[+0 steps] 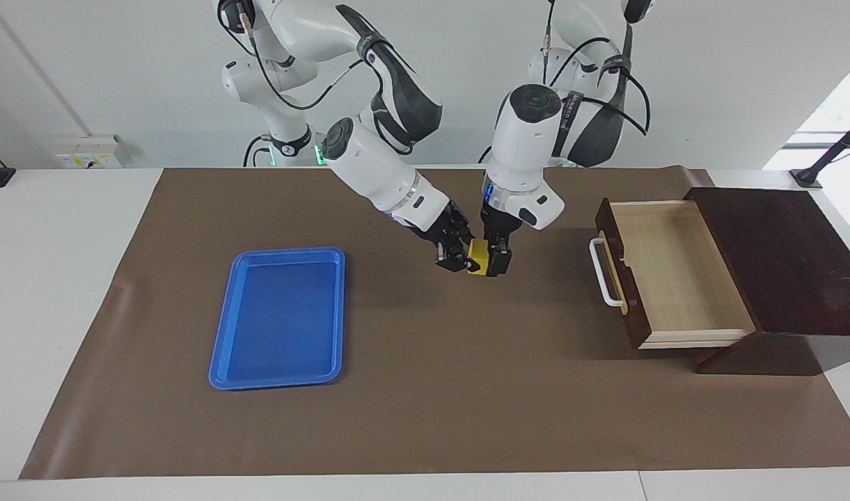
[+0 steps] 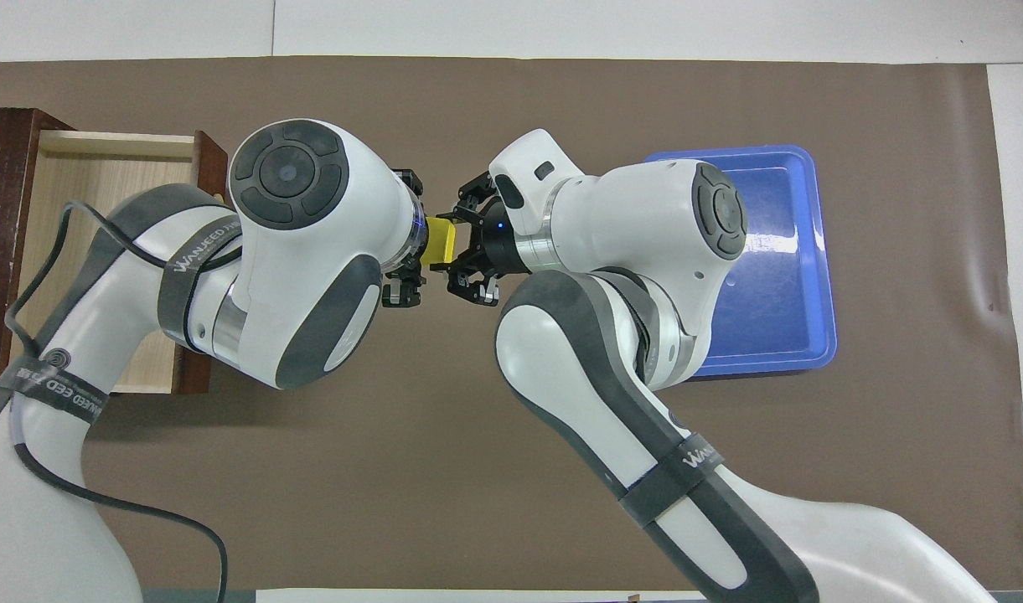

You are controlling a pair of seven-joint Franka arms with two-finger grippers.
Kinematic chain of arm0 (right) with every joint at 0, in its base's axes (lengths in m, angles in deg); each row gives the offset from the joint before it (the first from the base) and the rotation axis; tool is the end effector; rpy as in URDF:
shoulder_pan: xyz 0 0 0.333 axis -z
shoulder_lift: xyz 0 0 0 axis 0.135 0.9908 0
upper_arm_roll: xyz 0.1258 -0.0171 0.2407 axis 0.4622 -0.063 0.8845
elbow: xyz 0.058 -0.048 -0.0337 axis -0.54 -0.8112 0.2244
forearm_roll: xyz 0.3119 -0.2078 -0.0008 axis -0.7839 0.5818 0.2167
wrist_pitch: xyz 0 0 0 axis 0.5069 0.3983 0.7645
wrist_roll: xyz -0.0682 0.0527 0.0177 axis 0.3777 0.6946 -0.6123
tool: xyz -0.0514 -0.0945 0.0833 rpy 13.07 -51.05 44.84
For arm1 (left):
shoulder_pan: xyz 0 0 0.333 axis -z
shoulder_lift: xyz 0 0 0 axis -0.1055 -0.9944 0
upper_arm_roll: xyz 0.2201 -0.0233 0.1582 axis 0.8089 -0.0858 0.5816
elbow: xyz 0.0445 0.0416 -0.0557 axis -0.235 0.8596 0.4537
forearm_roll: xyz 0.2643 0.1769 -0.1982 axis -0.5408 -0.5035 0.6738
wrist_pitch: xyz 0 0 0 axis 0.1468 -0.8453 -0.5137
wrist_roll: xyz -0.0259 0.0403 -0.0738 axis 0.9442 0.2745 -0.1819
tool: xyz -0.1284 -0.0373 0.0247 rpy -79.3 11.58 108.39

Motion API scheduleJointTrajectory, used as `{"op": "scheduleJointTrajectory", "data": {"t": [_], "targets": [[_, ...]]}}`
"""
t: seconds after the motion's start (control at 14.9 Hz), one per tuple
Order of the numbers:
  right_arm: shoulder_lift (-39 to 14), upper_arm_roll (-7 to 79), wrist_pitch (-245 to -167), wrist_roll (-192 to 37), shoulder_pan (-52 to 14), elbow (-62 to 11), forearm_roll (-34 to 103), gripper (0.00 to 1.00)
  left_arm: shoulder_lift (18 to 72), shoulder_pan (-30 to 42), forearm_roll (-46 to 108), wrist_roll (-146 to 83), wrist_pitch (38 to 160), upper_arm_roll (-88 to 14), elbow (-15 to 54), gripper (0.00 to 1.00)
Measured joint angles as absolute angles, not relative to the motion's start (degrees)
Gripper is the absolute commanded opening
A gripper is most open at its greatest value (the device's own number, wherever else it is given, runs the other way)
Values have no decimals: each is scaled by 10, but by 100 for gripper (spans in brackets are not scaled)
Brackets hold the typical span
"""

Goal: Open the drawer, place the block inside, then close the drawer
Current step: 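Grasp the yellow cube from the right gripper with the left gripper, then open the right gripper and carry the cube toward the drawer with the left gripper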

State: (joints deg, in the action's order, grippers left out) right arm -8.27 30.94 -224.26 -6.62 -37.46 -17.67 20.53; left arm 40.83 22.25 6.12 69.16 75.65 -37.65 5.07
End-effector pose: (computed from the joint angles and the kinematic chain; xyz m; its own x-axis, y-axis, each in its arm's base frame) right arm 0.5570 0.3703 0.3926 0.0718 0.7482 0.6595 0.9916 -0.1246 0.0333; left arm 0.5269 -0.3269 0.4154 0.1081 0.9921 -0.0638 0.9900 -0.1016 0.0980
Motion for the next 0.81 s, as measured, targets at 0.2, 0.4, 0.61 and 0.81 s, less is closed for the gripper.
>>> {"op": "scheduleJointTrajectory", "data": {"t": [0.2, 0.4, 0.61, 0.81], "targets": [[-83, 310, -2240, -62, -375, -177, 206, 0, 408, 223, 61, 686, 756, -376, 51, 0], [-83, 310, -2240, -62, -375, -177, 205, 99, 408, 223, 61, 686, 756, -376, 51, 0], [-83, 310, -2240, -103, -377, -173, 193, 100, 408, 223, 61, 688, 751, -376, 50, 0], [-84, 310, -2237, -131, -380, -166, 193, 100, 409, 219, 44, 688, 721, -370, 43, 0]]}}
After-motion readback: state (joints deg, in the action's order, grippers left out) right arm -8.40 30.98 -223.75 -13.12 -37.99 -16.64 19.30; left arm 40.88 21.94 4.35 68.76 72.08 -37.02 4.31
